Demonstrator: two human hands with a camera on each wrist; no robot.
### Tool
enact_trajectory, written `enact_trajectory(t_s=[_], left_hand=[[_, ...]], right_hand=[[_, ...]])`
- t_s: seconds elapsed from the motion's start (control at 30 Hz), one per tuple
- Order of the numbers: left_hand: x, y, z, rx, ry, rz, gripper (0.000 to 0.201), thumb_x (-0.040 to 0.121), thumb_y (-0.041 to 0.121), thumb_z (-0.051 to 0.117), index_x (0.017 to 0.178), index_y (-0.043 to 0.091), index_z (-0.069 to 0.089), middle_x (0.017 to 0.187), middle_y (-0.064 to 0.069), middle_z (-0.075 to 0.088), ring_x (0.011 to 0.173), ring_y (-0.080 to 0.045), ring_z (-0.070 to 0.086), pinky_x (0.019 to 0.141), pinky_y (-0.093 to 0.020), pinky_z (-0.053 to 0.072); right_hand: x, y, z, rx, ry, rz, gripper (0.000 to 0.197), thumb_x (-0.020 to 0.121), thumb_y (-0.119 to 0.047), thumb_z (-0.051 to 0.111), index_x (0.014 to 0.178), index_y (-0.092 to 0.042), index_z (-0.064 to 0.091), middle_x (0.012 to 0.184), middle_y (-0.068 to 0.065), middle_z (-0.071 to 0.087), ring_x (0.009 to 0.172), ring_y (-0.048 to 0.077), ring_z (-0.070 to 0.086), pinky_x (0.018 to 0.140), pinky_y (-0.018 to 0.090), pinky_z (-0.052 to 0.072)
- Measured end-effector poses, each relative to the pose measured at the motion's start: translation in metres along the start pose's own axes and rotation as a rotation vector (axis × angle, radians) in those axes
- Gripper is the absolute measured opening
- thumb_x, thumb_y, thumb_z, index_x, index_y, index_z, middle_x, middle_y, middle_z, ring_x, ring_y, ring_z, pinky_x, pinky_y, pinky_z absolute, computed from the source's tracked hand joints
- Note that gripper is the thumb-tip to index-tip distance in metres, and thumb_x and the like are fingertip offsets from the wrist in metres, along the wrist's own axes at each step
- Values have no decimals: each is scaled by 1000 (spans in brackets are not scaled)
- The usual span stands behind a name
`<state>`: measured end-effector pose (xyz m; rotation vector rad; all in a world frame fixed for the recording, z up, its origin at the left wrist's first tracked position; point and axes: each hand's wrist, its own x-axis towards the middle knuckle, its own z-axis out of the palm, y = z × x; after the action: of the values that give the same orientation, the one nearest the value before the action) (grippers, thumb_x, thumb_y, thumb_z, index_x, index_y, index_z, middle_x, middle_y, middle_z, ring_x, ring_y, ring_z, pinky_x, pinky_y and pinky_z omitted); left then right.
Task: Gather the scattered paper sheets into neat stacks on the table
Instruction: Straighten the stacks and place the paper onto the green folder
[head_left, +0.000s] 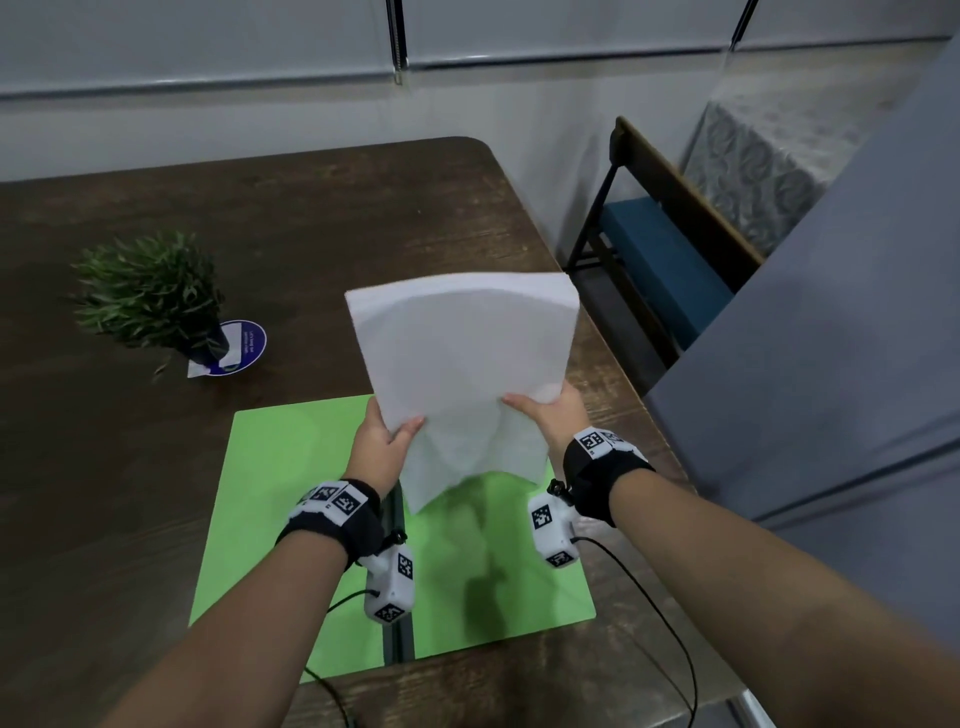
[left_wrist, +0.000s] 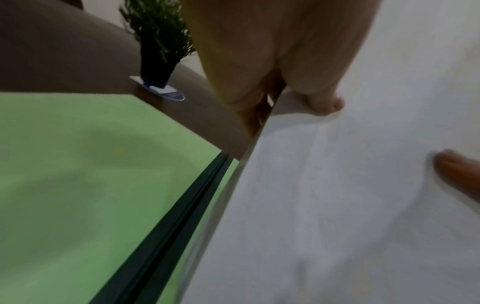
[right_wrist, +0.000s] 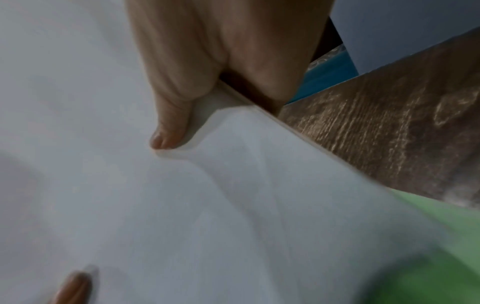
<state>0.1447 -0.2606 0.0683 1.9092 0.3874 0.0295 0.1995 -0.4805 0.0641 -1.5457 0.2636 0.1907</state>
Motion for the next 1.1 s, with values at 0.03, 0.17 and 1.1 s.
enact_trajectory(t_s=[0.03,0.17,1.1], left_hand=[[3,3,-3,43,-17,12,47,89,18,66,129,6,44,116,-3,60,106,-17,58,93,-25,42],[15,2,-13,117,-178,-117,43,87,32,67,124,13,54,114,4,63,104,-17,61,96,-35,47],[6,-75,46,456,-167,-549,77,87,41,65,140,-4,32,144,-20,40,130,-32,42,102,-36,37]], right_hand=[[1,-4,0,-31,-5,-7,45,62,-19,89,101,-17,68,99,4,75,95,25,70,91,50,53],[3,-9,-10,-225,-78,66,43,64,-30,88,101,-22,68,104,2,73,95,23,70,89,45,55],[23,78,-22,-530,-133,485,76,57,-49,88,119,-17,57,107,-3,66,94,19,64,82,31,50]])
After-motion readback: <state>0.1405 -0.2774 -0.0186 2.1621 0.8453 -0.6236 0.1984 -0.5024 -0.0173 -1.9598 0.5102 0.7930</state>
